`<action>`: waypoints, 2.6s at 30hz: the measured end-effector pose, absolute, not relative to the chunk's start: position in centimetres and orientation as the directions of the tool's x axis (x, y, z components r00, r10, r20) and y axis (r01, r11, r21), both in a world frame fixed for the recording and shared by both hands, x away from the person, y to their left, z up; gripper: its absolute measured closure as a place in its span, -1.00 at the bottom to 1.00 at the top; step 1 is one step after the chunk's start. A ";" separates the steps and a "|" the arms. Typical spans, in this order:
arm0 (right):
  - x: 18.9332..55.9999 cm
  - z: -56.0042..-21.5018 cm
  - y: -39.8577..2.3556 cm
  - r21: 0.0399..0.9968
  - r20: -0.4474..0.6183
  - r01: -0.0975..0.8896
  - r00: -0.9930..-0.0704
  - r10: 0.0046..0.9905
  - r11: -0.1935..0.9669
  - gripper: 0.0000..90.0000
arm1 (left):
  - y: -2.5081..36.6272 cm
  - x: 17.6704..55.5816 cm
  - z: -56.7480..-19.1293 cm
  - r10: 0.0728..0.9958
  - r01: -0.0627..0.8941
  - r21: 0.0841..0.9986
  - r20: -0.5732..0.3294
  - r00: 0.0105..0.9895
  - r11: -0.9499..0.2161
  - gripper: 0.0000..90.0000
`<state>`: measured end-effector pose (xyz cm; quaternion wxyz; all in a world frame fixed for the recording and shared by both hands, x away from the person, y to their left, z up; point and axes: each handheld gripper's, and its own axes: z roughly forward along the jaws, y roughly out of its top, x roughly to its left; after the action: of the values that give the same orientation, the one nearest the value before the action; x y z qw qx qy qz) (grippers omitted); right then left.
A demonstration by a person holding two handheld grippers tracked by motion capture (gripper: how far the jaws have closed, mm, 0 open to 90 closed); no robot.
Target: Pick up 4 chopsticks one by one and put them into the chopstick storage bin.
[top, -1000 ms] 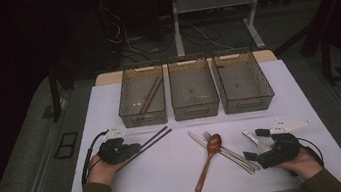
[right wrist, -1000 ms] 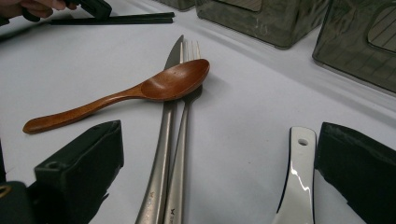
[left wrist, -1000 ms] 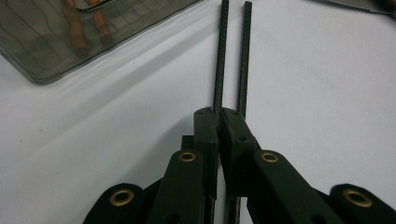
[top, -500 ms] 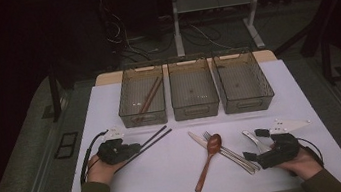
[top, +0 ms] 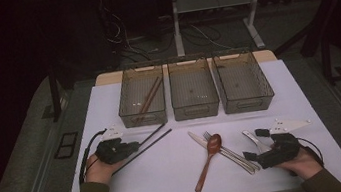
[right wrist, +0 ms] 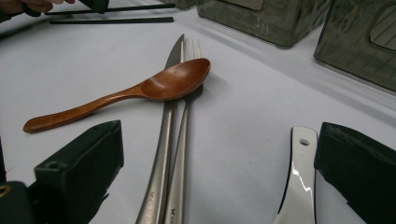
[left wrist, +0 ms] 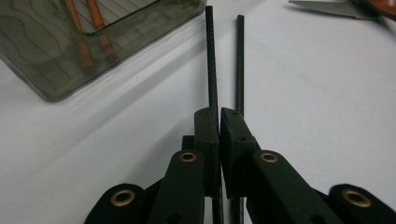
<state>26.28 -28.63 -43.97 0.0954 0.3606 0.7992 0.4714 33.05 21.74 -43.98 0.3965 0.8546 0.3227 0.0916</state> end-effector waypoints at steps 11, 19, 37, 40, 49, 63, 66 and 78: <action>26.3 -44.0 -28.6 0.821 0.190 0.488 -0.721 0.666 0.295 -0.98 | 21.5 32.3 -42.9 0.603 0.460 0.748 -0.102 0.791 -0.478 0.90; 26.3 -44.0 -28.6 0.820 0.189 0.489 -0.721 0.667 0.296 -0.98 | 20.8 31.7 -42.1 0.583 0.439 0.758 -0.096 0.807 -0.483 0.90; 26.3 -44.0 -28.7 0.821 0.190 0.490 -0.719 0.669 0.294 -0.98 | 18.9 31.3 -40.6 0.556 0.410 0.780 -0.098 0.825 -0.473 0.90; 26.4 -44.0 -28.7 0.821 0.191 0.491 -0.717 0.670 0.292 -0.98 | 18.6 31.5 -40.0 0.559 0.405 0.784 -0.091 0.824 -0.470 0.90; 26.4 -44.0 -28.7 0.820 0.192 0.493 -0.716 0.671 0.291 -0.98 | 18.1 32.4 -38.8 0.588 0.412 0.786 -0.077 0.805 -0.461 0.90; 26.4 -44.0 -28.7 0.820 0.194 0.494 -0.715 0.672 0.289 -0.98 | 17.4 35.3 -36.5 0.634 0.432 0.795 -0.078 0.769 -0.426 0.90; 26.4 -44.0 -28.7 0.820 0.195 0.495 -0.714 0.673 0.288 -0.98 | 17.1 36.0 -35.8 0.638 0.428 0.801 -0.075 0.766 -0.419 0.90; 26.3 -44.0 -28.7 0.820 0.196 0.496 -0.712 0.674 0.286 -0.98 | 16.1 39.3 -34.4 0.666 0.430 0.807 -0.061 0.743 -0.406 0.90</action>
<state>26.34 -28.73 -43.97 0.0941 0.3674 0.7964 0.4712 39.26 16.07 -34.43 0.4330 0.8272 0.3312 0.1362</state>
